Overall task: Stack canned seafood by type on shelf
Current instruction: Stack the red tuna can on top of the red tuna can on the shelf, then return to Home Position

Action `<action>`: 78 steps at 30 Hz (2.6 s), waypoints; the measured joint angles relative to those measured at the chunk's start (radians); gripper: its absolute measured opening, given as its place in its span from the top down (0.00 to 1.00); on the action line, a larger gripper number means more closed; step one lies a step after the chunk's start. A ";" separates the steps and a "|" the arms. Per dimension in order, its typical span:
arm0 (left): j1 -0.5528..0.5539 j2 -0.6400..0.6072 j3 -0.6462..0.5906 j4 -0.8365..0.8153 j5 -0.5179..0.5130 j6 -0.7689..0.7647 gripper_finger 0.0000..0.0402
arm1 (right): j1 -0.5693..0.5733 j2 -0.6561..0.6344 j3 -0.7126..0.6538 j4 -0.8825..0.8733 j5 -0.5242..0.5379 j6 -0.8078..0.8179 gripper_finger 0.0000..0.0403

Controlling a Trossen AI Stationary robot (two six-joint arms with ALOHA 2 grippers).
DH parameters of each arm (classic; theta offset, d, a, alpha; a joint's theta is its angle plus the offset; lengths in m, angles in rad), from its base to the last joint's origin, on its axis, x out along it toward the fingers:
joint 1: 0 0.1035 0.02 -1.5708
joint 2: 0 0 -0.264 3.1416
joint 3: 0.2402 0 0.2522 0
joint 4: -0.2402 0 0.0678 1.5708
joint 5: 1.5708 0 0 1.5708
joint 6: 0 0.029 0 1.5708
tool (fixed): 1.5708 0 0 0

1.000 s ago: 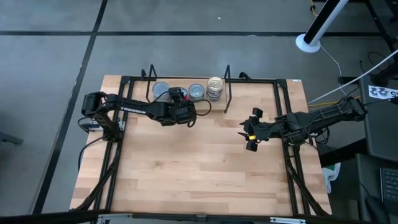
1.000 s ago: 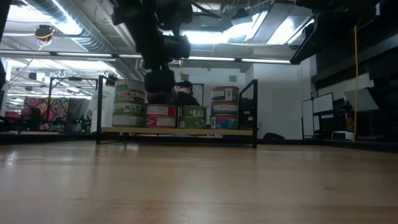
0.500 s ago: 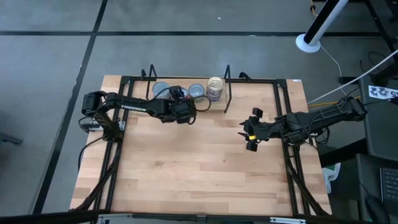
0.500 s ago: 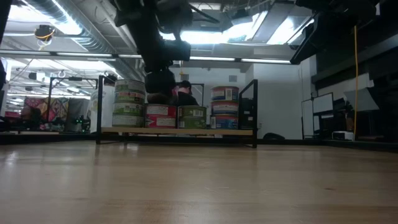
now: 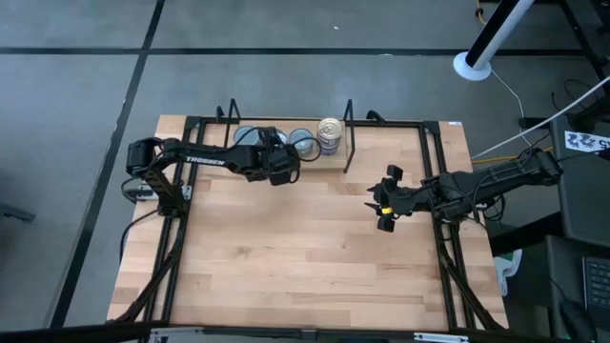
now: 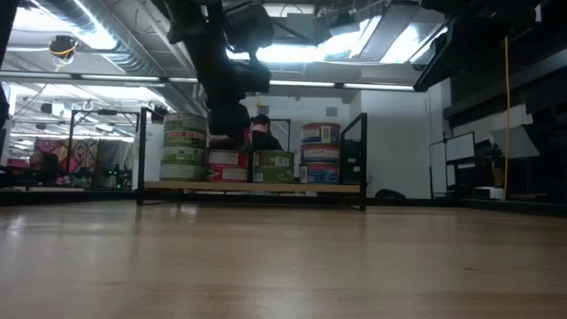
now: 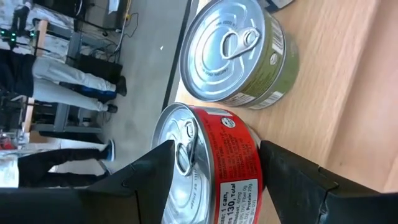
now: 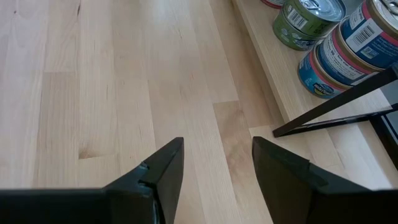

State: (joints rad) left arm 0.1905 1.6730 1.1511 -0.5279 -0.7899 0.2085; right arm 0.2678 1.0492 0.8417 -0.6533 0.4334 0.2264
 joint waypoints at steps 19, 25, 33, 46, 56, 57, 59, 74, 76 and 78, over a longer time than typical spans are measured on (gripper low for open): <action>0.048 0.000 0.000 0.080 -0.002 0.073 0.42 | 0.000 0.000 0.000 0.000 0.000 0.000 0.53; 0.061 0.000 0.001 0.109 -0.005 0.084 0.42 | 0.000 0.000 0.000 0.000 0.000 0.000 0.53; 0.068 0.000 0.001 0.099 -0.009 0.084 0.42 | 0.000 0.000 0.000 -0.001 0.000 0.000 0.53; 0.101 0.000 0.001 0.099 -0.105 0.073 0.42 | 0.000 0.000 0.000 -0.001 0.000 0.000 0.53; 0.073 -0.060 0.002 0.135 -0.107 0.084 0.46 | 0.000 -0.050 0.000 -0.002 0.000 0.000 0.53; 0.063 -0.077 0.006 0.135 -0.107 0.086 0.47 | 0.000 -0.068 0.000 0.000 0.000 0.000 0.53; 0.040 -0.119 0.010 0.136 -0.107 0.086 0.50 | 0.000 -0.112 0.000 -0.002 0.000 -0.003 0.53; -0.169 -0.573 0.014 -0.198 -0.011 -0.260 0.77 | 0.000 -0.436 -0.140 0.000 0.007 -0.026 0.53; -0.198 -0.615 0.014 -0.281 0.015 -0.357 0.81 | 0.000 -0.453 -0.167 0.001 0.007 -0.026 0.53; -0.228 -0.648 0.007 -0.336 0.022 -0.448 0.85 | 0.000 -0.464 -0.188 0.004 0.013 -0.025 0.53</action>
State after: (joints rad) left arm -0.0371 1.0248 1.1579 -0.8642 -0.7675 -0.2396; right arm 0.2680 0.5849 0.6534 -0.6494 0.4463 0.2013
